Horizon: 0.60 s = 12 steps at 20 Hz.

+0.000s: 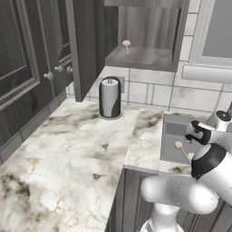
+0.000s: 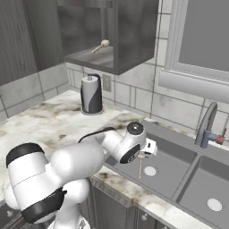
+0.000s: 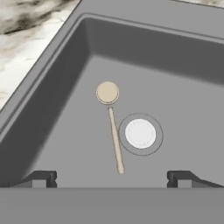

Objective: Pick up the dish brush and dish brush from the sink, and place them back in the cabinet, and close the cabinet door.

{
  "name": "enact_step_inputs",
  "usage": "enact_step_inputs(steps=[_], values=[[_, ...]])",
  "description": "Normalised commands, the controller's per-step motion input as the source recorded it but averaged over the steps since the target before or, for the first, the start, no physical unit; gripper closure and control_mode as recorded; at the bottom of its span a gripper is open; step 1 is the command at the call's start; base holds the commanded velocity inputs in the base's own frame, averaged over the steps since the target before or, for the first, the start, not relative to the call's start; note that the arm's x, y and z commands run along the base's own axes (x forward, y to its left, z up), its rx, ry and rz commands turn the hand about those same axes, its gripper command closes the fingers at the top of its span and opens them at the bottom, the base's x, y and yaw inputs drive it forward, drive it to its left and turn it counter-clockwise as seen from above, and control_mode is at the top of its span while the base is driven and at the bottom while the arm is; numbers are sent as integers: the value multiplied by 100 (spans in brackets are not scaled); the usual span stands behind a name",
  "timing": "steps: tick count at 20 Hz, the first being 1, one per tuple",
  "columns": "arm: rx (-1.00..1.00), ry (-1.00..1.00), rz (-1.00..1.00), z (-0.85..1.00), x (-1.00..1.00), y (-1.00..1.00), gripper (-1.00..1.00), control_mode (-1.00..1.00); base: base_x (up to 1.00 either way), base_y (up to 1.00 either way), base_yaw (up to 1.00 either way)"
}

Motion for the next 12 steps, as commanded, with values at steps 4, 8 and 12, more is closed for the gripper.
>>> enact_step_inputs(steps=[4, 8, 12], values=[[0, 0, 0, -20, 14, 0, -100, -100, 0, 0, 0], [0, 0, 0, -18, 21, 0, -100, -100, 0, 0, 0], [0, 0, 0, -12, 28, 0, -100, -100, 0, 0, 0]])
